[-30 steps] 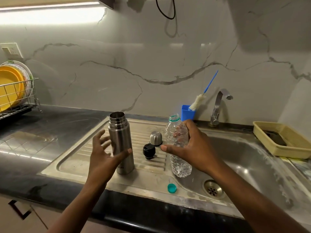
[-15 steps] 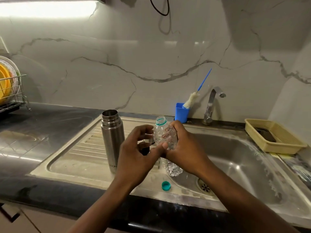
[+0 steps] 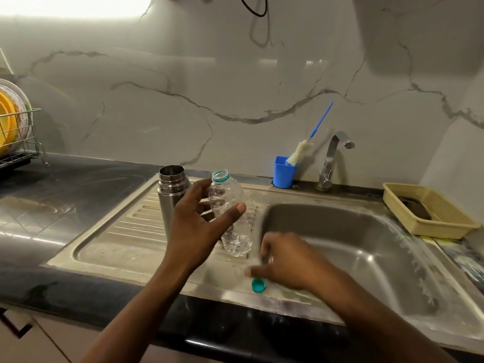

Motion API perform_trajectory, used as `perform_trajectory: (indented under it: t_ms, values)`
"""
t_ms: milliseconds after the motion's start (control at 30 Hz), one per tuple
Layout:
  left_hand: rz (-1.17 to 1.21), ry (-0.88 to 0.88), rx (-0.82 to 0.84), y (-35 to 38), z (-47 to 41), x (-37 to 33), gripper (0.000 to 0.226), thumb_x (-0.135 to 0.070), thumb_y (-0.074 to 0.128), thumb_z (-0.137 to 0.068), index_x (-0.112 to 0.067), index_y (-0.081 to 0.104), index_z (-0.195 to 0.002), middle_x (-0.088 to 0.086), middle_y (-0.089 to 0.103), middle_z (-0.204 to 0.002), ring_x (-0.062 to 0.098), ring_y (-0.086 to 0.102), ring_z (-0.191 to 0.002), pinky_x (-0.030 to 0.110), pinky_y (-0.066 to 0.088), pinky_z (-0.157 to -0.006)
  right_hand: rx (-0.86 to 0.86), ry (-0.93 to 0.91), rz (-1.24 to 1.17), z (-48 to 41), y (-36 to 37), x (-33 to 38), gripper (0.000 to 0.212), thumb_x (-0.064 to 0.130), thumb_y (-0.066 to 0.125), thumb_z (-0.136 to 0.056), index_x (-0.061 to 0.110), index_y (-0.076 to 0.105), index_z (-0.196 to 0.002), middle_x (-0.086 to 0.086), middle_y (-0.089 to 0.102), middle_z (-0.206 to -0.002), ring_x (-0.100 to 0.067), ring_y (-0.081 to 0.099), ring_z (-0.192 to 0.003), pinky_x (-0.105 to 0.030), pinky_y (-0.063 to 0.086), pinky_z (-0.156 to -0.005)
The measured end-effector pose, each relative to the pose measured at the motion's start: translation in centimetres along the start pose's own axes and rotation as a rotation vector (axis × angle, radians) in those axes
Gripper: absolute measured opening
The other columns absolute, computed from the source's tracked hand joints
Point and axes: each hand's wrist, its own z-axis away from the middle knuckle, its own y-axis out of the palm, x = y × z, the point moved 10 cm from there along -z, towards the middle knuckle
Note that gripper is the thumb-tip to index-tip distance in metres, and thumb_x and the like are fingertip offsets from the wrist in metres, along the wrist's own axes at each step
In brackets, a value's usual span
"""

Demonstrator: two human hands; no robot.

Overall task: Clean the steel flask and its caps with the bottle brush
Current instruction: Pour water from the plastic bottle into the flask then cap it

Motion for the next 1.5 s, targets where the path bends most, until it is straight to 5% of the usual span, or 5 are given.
perform_trajectory:
  t_ms: [367,600,900,1133,1500]
  values:
    - [-0.037,0.0,0.063,0.8,0.8,0.2,0.058,-0.036,0.088,-0.072,-0.046,0.059,-0.122,-0.03,0.073,-0.114,0.003,0.076,-0.101,0.024,0.063,-0.083,0.018,-0.008,-0.002,-0.3,3.3,-0.9,0.026,0.044,0.076,-0.075,0.022,0.063,-0.08,0.005,0.067,-0.082,-0.011,0.063,-0.075,-0.033,0.053,-0.065]
    - [-0.054,-0.005,0.124,1.9,0.6,1.0,0.067,-0.028,0.094,-0.076,-0.028,0.064,-0.137,-0.013,0.075,-0.121,0.013,0.077,-0.103,0.041,0.065,-0.089,-0.261,-0.169,-0.36,0.4,-6.9,0.0,0.023,0.027,0.082,-0.083,0.035,0.074,-0.102,0.019,0.068,-0.093,0.006,0.063,-0.084,-0.009,0.047,-0.068]
    - [-0.204,0.099,0.204,4.0,1.0,0.3,0.071,-0.034,0.095,-0.076,-0.049,0.059,-0.136,-0.027,0.067,-0.129,-0.001,0.067,-0.117,0.028,0.06,-0.097,-0.319,-0.433,-0.328,2.1,-14.6,4.0,0.038,0.015,0.087,-0.082,0.028,0.075,-0.116,0.013,0.074,-0.099,-0.003,0.069,-0.09,-0.02,0.06,-0.081]
    - [-0.25,0.15,0.221,4.7,1.3,-1.1,0.069,-0.042,0.093,-0.075,-0.064,0.051,-0.125,-0.04,0.062,-0.119,-0.01,0.064,-0.113,0.004,0.048,-0.088,-0.153,-0.57,-0.14,2.1,-14.9,5.9,0.032,0.027,0.09,-0.08,0.026,0.078,-0.11,0.014,0.073,-0.1,-0.007,0.071,-0.097,-0.031,0.062,-0.083]
    - [-0.225,0.182,0.169,5.5,1.9,-1.4,0.067,-0.043,0.091,-0.079,-0.034,0.066,-0.14,-0.017,0.071,-0.117,0.007,0.071,-0.108,0.032,0.061,-0.092,-0.184,-0.547,0.139,1.9,-15.2,6.6,0.038,0.064,0.07,-0.087,0.027,0.063,-0.08,0.008,0.062,-0.071,-0.011,0.059,-0.066,-0.027,0.048,-0.06]
